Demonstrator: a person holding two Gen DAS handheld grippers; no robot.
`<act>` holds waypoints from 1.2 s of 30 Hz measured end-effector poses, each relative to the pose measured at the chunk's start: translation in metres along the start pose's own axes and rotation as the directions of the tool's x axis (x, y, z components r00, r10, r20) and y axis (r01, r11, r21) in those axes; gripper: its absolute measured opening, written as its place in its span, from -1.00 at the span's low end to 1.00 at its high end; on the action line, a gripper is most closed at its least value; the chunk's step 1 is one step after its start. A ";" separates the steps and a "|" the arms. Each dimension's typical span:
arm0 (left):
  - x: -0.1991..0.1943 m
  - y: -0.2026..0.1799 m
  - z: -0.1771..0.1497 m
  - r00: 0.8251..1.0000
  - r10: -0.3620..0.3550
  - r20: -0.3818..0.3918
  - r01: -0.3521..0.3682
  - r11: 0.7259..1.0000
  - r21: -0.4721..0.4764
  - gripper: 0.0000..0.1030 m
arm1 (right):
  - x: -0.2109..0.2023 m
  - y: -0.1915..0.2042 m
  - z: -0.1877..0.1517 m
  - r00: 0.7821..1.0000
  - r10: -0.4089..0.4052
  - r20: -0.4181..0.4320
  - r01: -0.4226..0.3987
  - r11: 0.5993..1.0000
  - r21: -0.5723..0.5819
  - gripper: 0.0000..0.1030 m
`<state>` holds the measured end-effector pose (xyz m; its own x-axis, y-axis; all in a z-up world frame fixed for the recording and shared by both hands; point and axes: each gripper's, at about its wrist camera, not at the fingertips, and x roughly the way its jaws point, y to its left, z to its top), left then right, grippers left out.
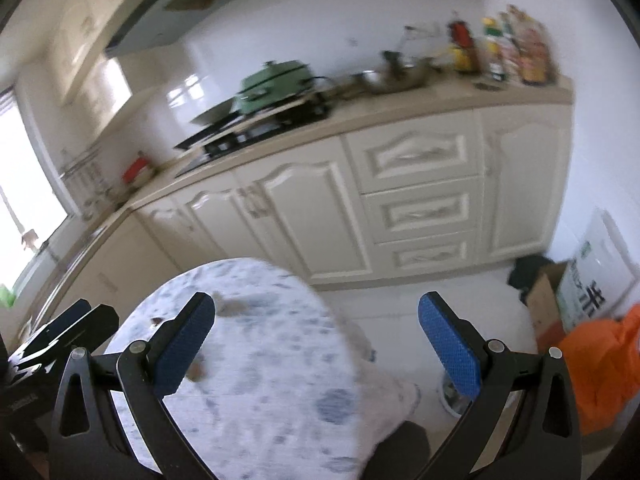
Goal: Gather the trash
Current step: 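Return both tools to the table above the remaining trash, then grasp the blue-wrapped snack bar with the left tool while the right tool grasps clear plastic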
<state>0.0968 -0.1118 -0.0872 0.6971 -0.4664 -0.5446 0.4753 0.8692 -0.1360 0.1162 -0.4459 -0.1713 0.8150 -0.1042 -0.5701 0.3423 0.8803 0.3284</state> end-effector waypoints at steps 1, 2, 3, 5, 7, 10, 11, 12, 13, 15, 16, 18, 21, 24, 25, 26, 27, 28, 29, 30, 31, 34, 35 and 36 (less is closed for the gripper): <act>-0.009 0.011 -0.004 1.000 0.017 0.006 -0.017 1.000 -0.020 0.97 | 0.003 0.013 -0.001 1.000 0.015 -0.004 -0.015 1.000 -0.024 1.00; -0.014 0.018 -0.006 1.000 0.030 0.010 -0.030 0.999 -0.035 0.97 | 0.005 0.023 -0.002 1.000 0.025 -0.008 -0.026 0.999 -0.042 1.00; -0.021 0.029 -0.008 0.999 0.051 0.014 -0.050 0.997 -0.054 0.97 | 0.007 0.032 -0.003 0.999 0.036 -0.014 -0.037 0.998 -0.060 1.00; -0.031 0.042 -0.011 0.996 0.083 0.018 -0.081 0.994 -0.074 0.97 | 0.014 0.052 -0.007 0.998 0.059 -0.031 -0.061 0.993 -0.099 1.00; -0.042 0.056 -0.019 0.993 0.117 0.017 -0.114 0.989 -0.095 0.97 | 0.022 0.072 -0.012 0.996 0.074 -0.048 -0.080 0.987 -0.137 1.00; -0.047 0.073 -0.025 0.987 0.160 -0.007 -0.160 0.981 -0.113 0.97 | 0.034 0.096 -0.018 0.992 0.101 -0.078 -0.113 0.979 -0.171 1.00; -0.046 0.078 -0.026 0.985 0.173 -0.015 -0.173 0.978 -0.119 0.97 | 0.038 0.102 -0.020 0.991 0.105 -0.087 -0.119 0.976 -0.182 1.00; -0.046 0.082 -0.027 0.982 0.185 -0.024 -0.187 0.974 -0.125 0.97 | 0.042 0.108 -0.022 0.989 0.109 -0.096 -0.126 0.973 -0.194 1.00; -0.047 0.087 -0.029 0.980 0.198 -0.035 -0.201 0.971 -0.133 0.97 | 0.047 0.114 -0.024 0.988 0.115 -0.106 -0.135 0.970 -0.204 1.00; -0.048 0.095 -0.032 0.975 0.218 -0.046 -0.223 0.965 -0.140 0.97 | 0.055 0.123 -0.027 0.984 0.123 -0.126 -0.149 0.965 -0.218 1.00; -0.046 0.098 -0.030 0.971 0.232 -0.052 -0.238 0.961 -0.141 0.97 | 0.060 0.129 -0.029 0.982 0.128 -0.137 -0.157 0.961 -0.229 1.00; -0.042 0.103 -0.029 0.964 0.256 -0.068 -0.263 0.954 -0.141 0.97 | 0.069 0.138 -0.032 0.979 0.133 -0.152 -0.168 0.954 -0.246 1.00; -0.020 0.116 -0.019 0.958 0.268 -0.103 -0.281 0.949 -0.145 0.97 | 0.085 0.152 -0.038 0.972 0.141 -0.188 -0.190 0.943 -0.274 1.00; 0.007 0.134 -0.017 0.948 0.278 -0.151 -0.298 0.946 -0.129 0.97 | 0.104 0.164 -0.045 0.964 0.141 -0.226 -0.207 0.931 -0.301 1.00; 0.015 0.137 -0.016 0.947 0.277 -0.163 -0.299 0.946 -0.125 0.97 | 0.110 0.167 -0.047 0.961 0.141 -0.239 -0.212 0.928 -0.305 1.00; 0.023 0.140 -0.015 0.946 0.274 -0.175 -0.297 0.947 -0.121 0.97 | 0.115 0.169 -0.049 0.958 0.140 -0.250 -0.216 0.927 -0.308 1.00; 0.033 0.144 -0.015 0.943 0.273 -0.192 -0.298 0.947 -0.117 0.98 | 0.120 0.170 -0.051 0.955 0.140 -0.260 -0.220 0.925 -0.309 1.00; 0.044 0.146 -0.015 0.940 0.273 -0.206 -0.299 0.948 -0.108 0.97 | 0.125 0.170 -0.052 0.953 0.139 -0.268 -0.222 0.925 -0.309 1.00; 0.054 0.150 -0.017 0.937 0.274 -0.216 -0.300 0.949 -0.101 0.97 | 0.131 0.170 -0.053 0.951 0.139 -0.277 -0.225 0.925 -0.308 1.00; 0.065 0.153 -0.018 0.934 0.272 -0.232 -0.300 0.949 -0.095 0.97 | 0.135 0.170 -0.053 0.949 0.138 -0.284 -0.226 0.925 -0.305 1.00; 0.078 0.156 -0.020 0.930 0.269 -0.251 -0.299 0.950 -0.088 0.97 | 0.141 0.169 -0.054 0.945 0.137 -0.295 -0.228 0.926 -0.301 1.00; 0.107 0.165 -0.024 0.921 0.269 -0.283 -0.302 0.950 -0.078 0.97 | 0.156 0.169 -0.056 0.935 0.141 -0.325 -0.242 0.924 -0.297 1.00; 0.115 0.168 -0.023 0.918 0.266 -0.293 -0.300 0.951 -0.075 0.94 | 0.161 0.169 -0.057 0.931 0.141 -0.335 -0.247 0.923 -0.296 1.00; 0.123 0.169 -0.024 0.916 0.268 -0.300 -0.301 0.951 -0.070 0.94 | 0.166 0.169 -0.059 0.928 0.143 -0.345 -0.251 0.922 -0.293 1.00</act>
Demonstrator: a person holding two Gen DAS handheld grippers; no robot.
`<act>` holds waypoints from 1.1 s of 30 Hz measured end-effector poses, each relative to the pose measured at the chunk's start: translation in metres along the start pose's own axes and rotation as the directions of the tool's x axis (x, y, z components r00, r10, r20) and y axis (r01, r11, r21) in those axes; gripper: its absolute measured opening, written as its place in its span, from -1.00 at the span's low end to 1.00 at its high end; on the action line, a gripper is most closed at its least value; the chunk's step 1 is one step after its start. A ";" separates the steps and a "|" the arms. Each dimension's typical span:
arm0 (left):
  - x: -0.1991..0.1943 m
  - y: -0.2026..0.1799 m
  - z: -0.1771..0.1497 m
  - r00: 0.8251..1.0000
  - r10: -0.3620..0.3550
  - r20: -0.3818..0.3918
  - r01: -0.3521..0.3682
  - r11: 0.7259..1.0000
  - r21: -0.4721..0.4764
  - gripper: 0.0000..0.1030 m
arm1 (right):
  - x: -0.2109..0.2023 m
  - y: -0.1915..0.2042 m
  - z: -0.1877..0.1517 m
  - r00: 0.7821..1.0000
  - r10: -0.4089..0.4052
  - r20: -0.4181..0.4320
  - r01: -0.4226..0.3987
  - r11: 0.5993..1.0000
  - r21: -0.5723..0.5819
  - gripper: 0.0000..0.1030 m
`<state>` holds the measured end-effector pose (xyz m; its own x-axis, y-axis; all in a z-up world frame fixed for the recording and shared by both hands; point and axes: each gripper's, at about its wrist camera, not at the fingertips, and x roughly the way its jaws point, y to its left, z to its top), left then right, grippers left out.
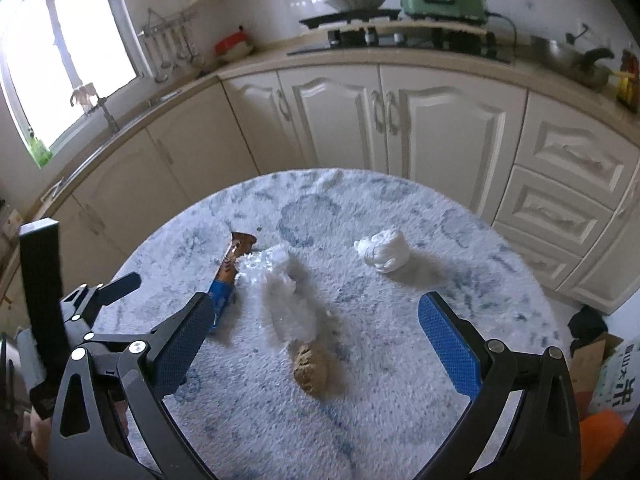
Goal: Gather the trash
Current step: 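Grasp the blue-wrapped snack bar with the left tool while the right tool grasps clear plastic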
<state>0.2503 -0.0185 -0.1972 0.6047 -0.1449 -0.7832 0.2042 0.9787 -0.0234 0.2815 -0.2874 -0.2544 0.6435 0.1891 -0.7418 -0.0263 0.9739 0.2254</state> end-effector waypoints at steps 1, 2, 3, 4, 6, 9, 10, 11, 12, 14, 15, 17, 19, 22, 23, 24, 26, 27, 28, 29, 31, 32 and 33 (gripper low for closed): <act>0.007 -0.001 0.002 1.000 0.004 -0.004 -0.004 1.000 0.003 0.93 | 0.006 0.000 0.000 1.000 0.007 -0.009 -0.007 1.000 0.001 1.00; 0.013 0.000 0.003 1.000 0.007 -0.008 -0.007 1.000 0.007 0.91 | 0.011 -0.001 0.000 1.000 0.016 -0.019 -0.016 1.000 0.001 1.00; 0.021 0.000 0.005 1.000 0.011 -0.014 -0.011 1.000 0.014 0.87 | 0.014 0.000 0.000 0.999 0.020 -0.025 -0.020 1.000 -0.001 0.99; 0.027 0.000 0.008 1.000 0.016 -0.021 -0.015 1.000 0.018 0.85 | 0.019 0.002 0.000 0.999 0.025 -0.034 -0.026 1.000 -0.006 0.98; 0.040 0.000 0.013 0.999 0.017 -0.032 -0.016 1.000 0.022 0.77 | 0.027 0.003 0.001 0.998 0.034 -0.044 -0.034 0.999 -0.014 0.94; 0.054 -0.003 0.018 0.999 -0.005 -0.033 0.006 1.000 0.030 0.52 | 0.039 0.005 0.004 0.997 0.047 -0.055 -0.048 0.999 -0.016 0.87; 0.060 -0.004 0.021 0.999 -0.017 -0.037 0.018 0.999 0.032 0.48 | 0.043 0.006 0.005 0.997 0.050 -0.058 -0.051 0.999 -0.016 0.86; 0.062 -0.004 0.022 0.999 -0.023 -0.029 0.024 0.999 0.033 0.44 | 0.045 0.006 0.006 0.997 0.053 -0.061 -0.055 0.998 -0.017 0.85; 0.064 -0.004 0.023 0.999 -0.031 -0.026 0.032 0.999 0.037 0.36 | 0.048 0.007 0.007 0.996 0.057 -0.064 -0.058 0.998 -0.018 0.84; 0.064 -0.005 0.022 0.999 -0.041 -0.021 0.042 0.998 0.044 0.07 | 0.053 0.010 0.009 0.995 0.065 -0.071 -0.067 0.997 -0.026 0.83; 0.064 -0.004 0.022 0.999 -0.049 -0.017 0.050 0.998 0.041 -0.16 | 0.055 0.012 0.009 0.995 0.068 -0.074 -0.070 0.997 -0.031 0.82; 0.066 0.002 0.025 0.998 -0.055 -0.019 0.055 0.998 0.030 -0.38 | 0.063 0.017 0.010 0.994 0.072 -0.088 -0.076 0.996 -0.045 0.76; 0.061 0.009 0.021 0.998 -0.052 -0.018 0.052 0.999 0.012 -0.58 | 0.072 0.021 0.009 0.992 0.074 -0.103 -0.080 0.995 -0.058 0.57; 0.057 0.019 0.014 0.999 -0.030 -0.016 0.030 0.999 -0.020 -0.71 | 0.088 0.026 0.005 0.989 0.048 -0.141 -0.059 0.996 -0.074 0.08; 0.055 0.022 0.012 0.999 -0.029 -0.016 0.029 0.999 -0.032 -0.71 | 0.091 0.028 0.004 0.989 0.038 -0.141 -0.050 0.995 -0.084 0.05; 0.055 0.025 0.010 0.999 -0.030 -0.016 0.029 0.999 -0.045 -0.71 | 0.092 0.032 0.003 0.992 0.016 -0.123 -0.029 0.994 -0.109 -0.02; 0.052 0.029 0.008 0.999 -0.031 -0.016 0.030 0.997 -0.065 -0.71 | 0.092 0.033 0.002 0.993 0.005 -0.115 -0.019 0.993 -0.120 -0.32; 0.050 0.031 0.007 0.999 -0.034 -0.015 0.033 0.997 -0.074 -0.71 | 0.092 0.033 0.002 0.994 0.002 -0.112 -0.015 0.993 -0.120 -0.47; 0.047 0.032 0.006 0.999 -0.035 -0.013 0.034 0.996 -0.080 -0.71 | 0.091 0.032 0.001 0.994 0.003 -0.111 -0.016 0.993 -0.117 -0.50; 0.045 0.033 0.005 0.999 -0.034 -0.009 0.033 0.996 -0.082 -0.71 | 0.090 0.031 0.001 0.994 0.009 -0.111 -0.021 0.994 -0.109 -0.51; 0.038 0.033 0.002 0.999 -0.046 0.002 0.046 0.995 -0.093 -0.71 | 0.082 0.027 -0.002 0.994 0.032 -0.100 -0.040 0.996 -0.081 -0.52; 0.031 0.031 0.000 0.999 -0.051 0.007 0.051 0.994 -0.096 -0.71 | 0.076 0.025 -0.003 0.995 0.038 -0.092 -0.045 0.996 -0.074 -0.52; 0.022 0.030 -0.004 0.999 -0.053 0.011 0.054 0.994 -0.096 -0.71 | 0.070 0.023 -0.005 0.995 0.047 -0.085 -0.053 0.997 -0.065 -0.52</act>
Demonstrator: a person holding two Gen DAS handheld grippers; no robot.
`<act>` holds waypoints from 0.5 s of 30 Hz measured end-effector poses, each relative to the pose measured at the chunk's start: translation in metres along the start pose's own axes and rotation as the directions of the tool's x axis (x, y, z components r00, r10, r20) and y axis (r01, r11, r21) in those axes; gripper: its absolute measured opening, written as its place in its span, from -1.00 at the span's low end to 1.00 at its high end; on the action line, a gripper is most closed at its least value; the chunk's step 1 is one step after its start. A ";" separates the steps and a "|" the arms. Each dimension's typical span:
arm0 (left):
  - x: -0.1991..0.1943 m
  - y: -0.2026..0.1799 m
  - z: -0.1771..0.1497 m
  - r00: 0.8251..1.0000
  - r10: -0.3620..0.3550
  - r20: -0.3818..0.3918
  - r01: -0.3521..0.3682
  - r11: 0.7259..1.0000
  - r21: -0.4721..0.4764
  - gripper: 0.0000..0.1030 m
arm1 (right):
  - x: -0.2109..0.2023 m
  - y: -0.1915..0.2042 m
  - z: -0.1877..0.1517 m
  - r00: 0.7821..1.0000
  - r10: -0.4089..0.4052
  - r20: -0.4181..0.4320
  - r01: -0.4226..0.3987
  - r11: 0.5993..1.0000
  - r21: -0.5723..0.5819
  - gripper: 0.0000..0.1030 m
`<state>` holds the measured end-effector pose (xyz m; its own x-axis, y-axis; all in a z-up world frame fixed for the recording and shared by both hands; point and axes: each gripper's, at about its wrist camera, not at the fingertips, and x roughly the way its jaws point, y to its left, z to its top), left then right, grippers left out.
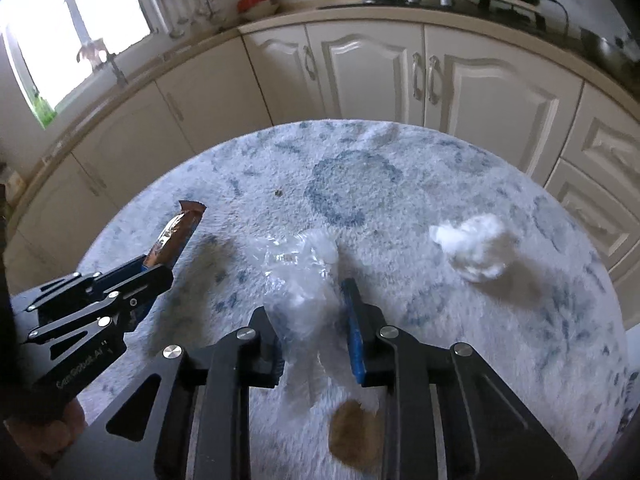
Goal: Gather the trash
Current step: 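Grasp the blue-wrapped snack bar with the left tool while the right tool grasps clear plastic, then carry the snack bar and clear plastic with both tools to the blue bucket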
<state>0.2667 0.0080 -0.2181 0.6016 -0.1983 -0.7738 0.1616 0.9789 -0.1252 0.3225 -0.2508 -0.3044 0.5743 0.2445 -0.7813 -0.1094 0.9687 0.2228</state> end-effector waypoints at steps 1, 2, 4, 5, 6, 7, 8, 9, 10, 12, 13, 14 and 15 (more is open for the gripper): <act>-0.006 -0.001 -0.001 1.000 -0.004 0.007 0.004 1.000 0.000 -0.71 | -0.008 -0.002 -0.003 1.000 0.010 0.009 -0.011 1.000 0.012 -0.52; -0.011 -0.002 -0.003 1.000 -0.010 0.013 0.010 1.000 -0.003 -0.71 | -0.015 -0.004 -0.005 1.000 0.015 0.017 -0.015 1.000 0.020 -0.52; -0.025 -0.003 -0.008 0.999 -0.027 0.027 0.027 1.000 -0.006 -0.71 | -0.031 -0.008 -0.010 0.999 0.025 0.038 -0.026 0.999 0.040 -0.52; -0.033 -0.004 -0.012 0.999 -0.031 0.034 0.031 1.000 -0.005 -0.71 | -0.039 -0.010 -0.012 0.998 0.029 0.048 -0.031 0.998 0.047 -0.52; -0.039 -0.006 -0.013 0.998 -0.033 0.045 0.034 0.999 0.000 -0.71 | -0.047 -0.011 -0.015 0.998 0.025 0.058 -0.028 0.998 0.050 -0.52; -0.047 -0.009 -0.017 0.998 -0.034 0.053 0.034 0.999 0.002 -0.71 | -0.056 -0.013 -0.017 0.997 0.020 0.070 -0.024 0.998 0.052 -0.52; -0.053 -0.012 -0.020 0.998 -0.035 0.059 0.035 0.999 0.004 -0.71 | -0.064 -0.015 -0.019 0.996 0.023 0.082 -0.028 0.998 0.059 -0.52; -0.059 -0.015 -0.021 0.997 -0.040 0.066 0.039 0.999 0.010 -0.71 | -0.072 -0.017 -0.022 0.995 0.024 0.093 -0.031 0.997 0.066 -0.52; -0.067 -0.019 -0.025 0.997 -0.041 0.072 0.040 0.999 0.014 -0.71 | -0.082 -0.020 -0.024 0.994 0.013 0.107 -0.021 0.997 0.070 -0.52; -0.079 -0.027 -0.028 0.995 -0.044 0.087 0.042 0.999 0.024 -0.71 | -0.100 -0.028 -0.031 0.991 -0.001 0.132 -0.011 0.996 0.091 -0.52; -0.086 -0.031 -0.030 0.994 -0.050 0.096 0.047 0.998 0.031 -0.71 | -0.107 -0.033 -0.035 0.990 -0.005 0.142 -0.010 0.995 0.102 -0.52; -0.092 -0.035 -0.032 0.993 -0.054 0.104 0.050 0.998 0.038 -0.71 | -0.116 -0.037 -0.038 0.988 -0.015 0.153 -0.002 0.994 0.111 -0.52; -0.098 -0.040 -0.033 0.992 -0.058 0.112 0.053 0.997 0.048 -0.71 | -0.125 -0.042 -0.043 0.986 -0.025 0.164 0.006 0.993 0.120 -0.52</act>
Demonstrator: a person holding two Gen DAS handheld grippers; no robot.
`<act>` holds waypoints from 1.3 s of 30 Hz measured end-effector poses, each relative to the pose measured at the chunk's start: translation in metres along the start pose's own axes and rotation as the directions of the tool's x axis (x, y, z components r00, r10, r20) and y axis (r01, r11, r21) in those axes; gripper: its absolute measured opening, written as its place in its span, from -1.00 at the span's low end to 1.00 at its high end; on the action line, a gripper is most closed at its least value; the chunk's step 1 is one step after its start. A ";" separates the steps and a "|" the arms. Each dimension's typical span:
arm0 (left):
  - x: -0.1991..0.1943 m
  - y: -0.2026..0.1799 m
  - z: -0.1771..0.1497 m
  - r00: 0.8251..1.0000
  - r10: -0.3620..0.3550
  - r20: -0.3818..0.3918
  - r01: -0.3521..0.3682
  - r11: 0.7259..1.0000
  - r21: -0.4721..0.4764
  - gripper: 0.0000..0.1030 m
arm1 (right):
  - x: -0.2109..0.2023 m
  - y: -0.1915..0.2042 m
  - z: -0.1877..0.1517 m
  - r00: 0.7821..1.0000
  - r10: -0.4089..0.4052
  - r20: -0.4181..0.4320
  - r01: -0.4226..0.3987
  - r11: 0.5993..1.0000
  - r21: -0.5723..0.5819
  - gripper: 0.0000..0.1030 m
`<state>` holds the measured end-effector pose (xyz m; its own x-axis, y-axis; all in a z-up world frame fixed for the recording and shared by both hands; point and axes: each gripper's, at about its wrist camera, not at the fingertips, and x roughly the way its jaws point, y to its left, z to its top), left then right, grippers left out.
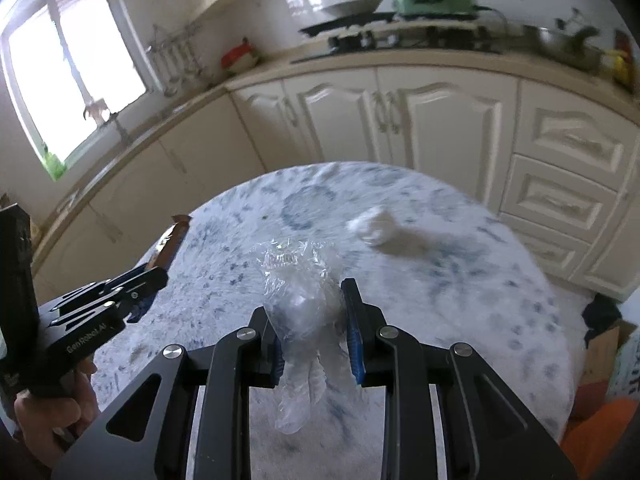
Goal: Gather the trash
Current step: 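Carry the snack bar and clear plastic with both tools to the blue bucket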
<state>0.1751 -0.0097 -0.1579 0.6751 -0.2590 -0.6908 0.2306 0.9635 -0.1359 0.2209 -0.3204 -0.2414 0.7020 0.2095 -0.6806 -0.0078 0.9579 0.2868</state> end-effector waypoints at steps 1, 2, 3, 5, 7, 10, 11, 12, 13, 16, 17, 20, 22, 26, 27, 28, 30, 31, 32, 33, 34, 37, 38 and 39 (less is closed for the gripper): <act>-0.006 -0.006 0.000 1.000 -0.005 0.010 0.005 1.000 0.011 -0.71 | -0.008 -0.005 -0.001 1.000 -0.005 0.009 0.005 1.000 0.008 -0.52; -0.011 -0.010 -0.002 1.000 -0.010 0.017 0.009 1.000 0.018 -0.71 | -0.018 -0.011 -0.002 1.000 -0.013 0.023 0.013 1.000 0.020 -0.52; -0.016 -0.016 -0.002 1.000 -0.016 0.024 0.015 1.000 0.024 -0.71 | -0.025 -0.015 -0.003 0.999 -0.020 0.033 0.019 0.999 0.028 -0.52; -0.028 -0.028 -0.001 0.999 -0.032 0.043 0.030 0.999 0.040 -0.71 | -0.046 -0.028 -0.007 0.997 -0.038 0.069 0.034 0.998 0.057 -0.52; -0.037 -0.043 0.000 0.997 -0.053 0.058 0.049 0.997 0.063 -0.71 | -0.065 -0.042 -0.009 0.993 -0.063 0.099 0.055 0.995 0.082 -0.52; -0.048 -0.066 0.001 0.993 -0.085 0.075 0.078 0.992 0.101 -0.71 | -0.089 -0.061 -0.013 0.986 -0.105 0.128 0.091 0.990 0.111 -0.52; -0.050 -0.072 0.002 0.992 -0.096 0.078 0.087 0.990 0.111 -0.71 | -0.097 -0.069 -0.013 0.983 -0.120 0.140 0.102 0.987 0.126 -0.52; -0.052 -0.080 0.003 0.991 -0.111 0.081 0.100 0.988 0.120 -0.71 | -0.106 -0.077 -0.014 0.979 -0.135 0.151 0.114 0.984 0.140 -0.52; -0.056 -0.090 0.003 0.988 -0.131 0.084 0.119 0.984 0.132 -0.71 | -0.116 -0.085 -0.015 0.974 -0.158 0.164 0.132 0.979 0.158 -0.52; -0.062 -0.114 0.005 0.982 -0.169 0.087 0.153 0.974 0.168 -0.71 | -0.141 -0.109 -0.019 0.960 -0.201 0.194 0.160 0.965 0.207 -0.52; -0.063 -0.122 0.006 0.980 -0.183 0.084 0.165 0.969 0.182 -0.71 | -0.149 -0.116 -0.021 0.954 -0.220 0.205 0.174 0.960 0.220 -0.52; -0.065 -0.155 0.002 0.973 -0.223 0.065 0.201 0.948 0.246 -0.71 | -0.171 -0.136 -0.028 0.941 -0.251 0.228 0.190 0.947 0.258 -0.52; -0.066 -0.174 0.000 0.965 -0.258 0.049 0.235 0.933 0.273 -0.71 | -0.185 -0.149 -0.034 0.929 -0.288 0.234 0.219 0.934 0.282 -0.52; -0.057 -0.209 -0.004 0.948 -0.317 0.004 0.300 0.899 0.318 -0.71 | -0.208 -0.174 -0.048 0.905 -0.353 0.237 0.264 0.903 0.339 -0.52; -0.055 -0.219 -0.007 0.942 -0.334 -0.013 0.319 0.888 0.330 -0.71 | -0.212 -0.181 -0.051 0.901 -0.365 0.234 0.272 0.896 0.351 -0.52; -0.052 -0.230 -0.005 0.939 -0.343 -0.021 0.329 0.882 0.338 -0.71 | -0.216 -0.188 -0.056 0.896 -0.380 0.230 0.282 0.887 0.367 -0.52; -0.045 -0.246 -0.006 0.928 -0.369 -0.047 0.361 0.864 0.350 -0.71 | -0.222 -0.203 -0.064 0.886 -0.412 0.214 0.307 0.865 0.398 -0.52; -0.042 -0.254 -0.005 0.925 -0.375 -0.058 0.371 0.859 0.354 -0.71 | -0.225 -0.210 -0.068 0.883 -0.422 0.207 0.314 0.857 0.409 -0.52; -0.037 -0.262 -0.004 0.922 -0.381 -0.066 0.378 0.853 0.359 -0.71 | -0.226 -0.215 -0.071 0.880 -0.432 0.199 0.322 0.849 0.419 -0.52; -0.032 -0.273 -0.004 0.916 -0.393 -0.081 0.394 0.844 0.363 -0.71 | -0.227 -0.222 -0.074 0.876 -0.442 0.192 0.330 0.841 0.429 -0.52; -0.028 -0.280 -0.004 0.912 -0.400 -0.093 0.405 0.838 0.367 -0.71 | -0.229 -0.230 -0.078 0.872 -0.454 0.182 0.340 0.830 0.442 -0.52; -0.009 -0.302 -0.003 0.897 -0.421 -0.135 0.440 0.817 0.372 -0.71 | -0.228 -0.251 -0.088 0.865 -0.478 0.150 0.362 0.803 0.472 -0.52; -0.002 -0.310 -0.004 0.891 -0.427 -0.153 0.453 0.809 0.374 -0.71 | -0.227 -0.258 -0.092 0.865 -0.483 0.140 0.365 0.795 0.485 -0.52; 0.010 -0.323 -0.001 0.887 -0.429 -0.168 0.460 0.804 0.375 -0.71 | -0.226 -0.266 -0.095 0.866 -0.483 0.130 0.364 0.787 0.498 -0.52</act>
<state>0.1065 -0.3236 -0.1211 0.3822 -0.6322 -0.6740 0.7593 0.6305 -0.1609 -0.0033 -0.6038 -0.2285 0.7043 -0.3070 -0.6401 0.6043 0.7324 0.3136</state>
